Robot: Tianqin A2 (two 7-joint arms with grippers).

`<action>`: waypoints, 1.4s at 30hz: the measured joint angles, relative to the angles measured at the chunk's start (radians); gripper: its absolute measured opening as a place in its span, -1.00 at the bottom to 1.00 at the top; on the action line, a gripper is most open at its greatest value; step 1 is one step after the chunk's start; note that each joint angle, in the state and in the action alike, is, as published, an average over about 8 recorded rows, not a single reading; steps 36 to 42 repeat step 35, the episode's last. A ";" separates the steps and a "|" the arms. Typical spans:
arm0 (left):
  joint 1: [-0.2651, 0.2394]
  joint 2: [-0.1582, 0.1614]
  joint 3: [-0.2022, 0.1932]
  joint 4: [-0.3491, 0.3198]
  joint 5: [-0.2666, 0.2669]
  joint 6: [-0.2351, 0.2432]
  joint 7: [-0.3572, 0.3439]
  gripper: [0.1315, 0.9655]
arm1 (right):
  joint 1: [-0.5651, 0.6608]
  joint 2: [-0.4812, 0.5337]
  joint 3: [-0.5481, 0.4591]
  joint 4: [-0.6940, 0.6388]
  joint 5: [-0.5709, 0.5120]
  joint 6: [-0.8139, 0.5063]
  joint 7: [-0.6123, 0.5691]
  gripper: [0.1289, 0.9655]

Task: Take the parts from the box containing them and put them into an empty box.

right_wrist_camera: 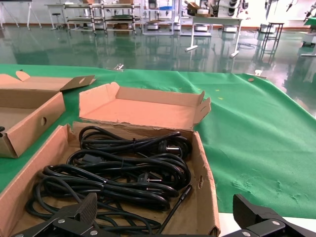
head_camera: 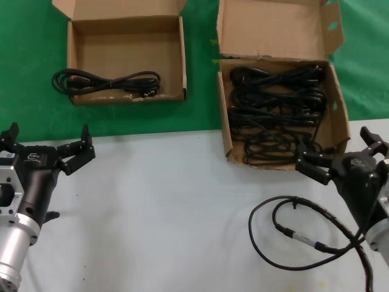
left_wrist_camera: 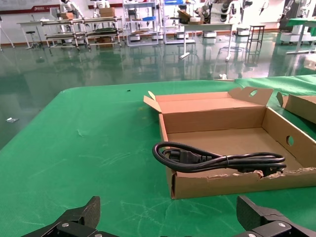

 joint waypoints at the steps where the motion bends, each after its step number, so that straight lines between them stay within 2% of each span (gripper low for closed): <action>1: 0.000 0.000 0.000 0.000 0.000 0.000 0.000 1.00 | 0.000 0.000 0.000 0.000 0.000 0.000 0.000 1.00; 42: 0.000 0.000 0.000 0.000 0.000 0.000 0.000 1.00 | 0.000 0.000 0.000 0.000 0.000 0.000 0.000 1.00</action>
